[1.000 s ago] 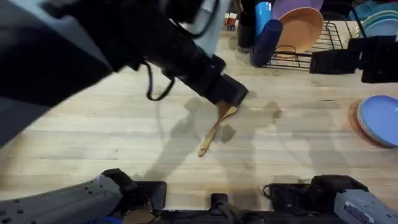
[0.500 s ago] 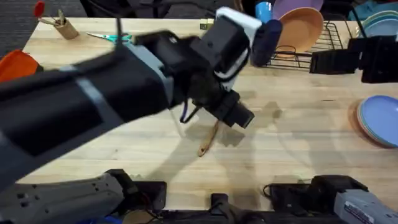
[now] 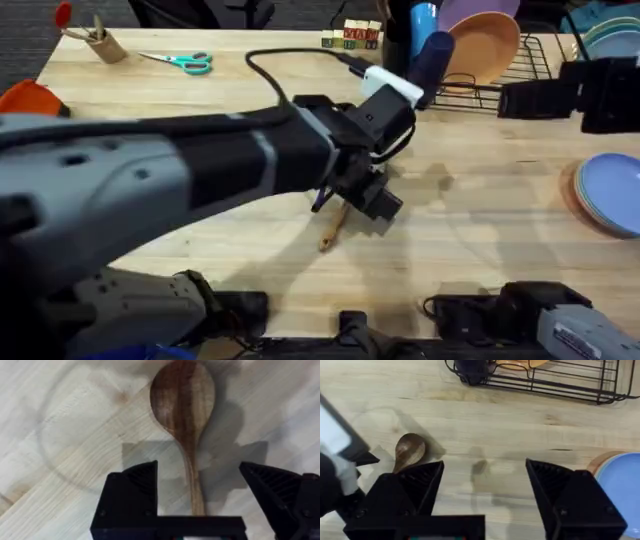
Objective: Pick up the spoon on the table one by one and put them onto the rack
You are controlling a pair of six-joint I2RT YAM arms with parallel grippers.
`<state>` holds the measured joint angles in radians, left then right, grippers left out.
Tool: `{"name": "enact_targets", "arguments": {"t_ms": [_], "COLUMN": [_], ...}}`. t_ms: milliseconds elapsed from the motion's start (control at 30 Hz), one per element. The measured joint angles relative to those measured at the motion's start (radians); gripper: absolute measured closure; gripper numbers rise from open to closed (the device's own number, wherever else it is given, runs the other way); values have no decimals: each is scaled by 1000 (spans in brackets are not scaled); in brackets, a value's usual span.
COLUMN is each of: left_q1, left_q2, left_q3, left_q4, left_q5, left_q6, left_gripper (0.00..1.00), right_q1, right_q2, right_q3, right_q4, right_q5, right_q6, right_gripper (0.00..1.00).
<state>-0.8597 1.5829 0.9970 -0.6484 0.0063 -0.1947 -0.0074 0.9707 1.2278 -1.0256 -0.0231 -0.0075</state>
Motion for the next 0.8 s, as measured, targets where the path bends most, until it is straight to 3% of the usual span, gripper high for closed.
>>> {"name": "enact_targets", "arguments": {"t_ms": [233, 467, 800], "left_q1": [-9, -53, -58], "left_q2": [30, 30, 76], "left_q3": [0, 0, 49], "left_q4": [2, 7, -75], "left_q5": [-11, -54, -82], "left_q6": [-1, -1, -1], "left_gripper": [4, 4, 4], "right_q1": [0, 0, 0], "right_q2": [0, 0, 0], "right_q3": [0, 0, 0], "right_q4": [0, 0, 0], "right_q5": [0, 0, 0], "right_q6": [0, 0, 0], "right_gripper": [6, 5, 6]}}
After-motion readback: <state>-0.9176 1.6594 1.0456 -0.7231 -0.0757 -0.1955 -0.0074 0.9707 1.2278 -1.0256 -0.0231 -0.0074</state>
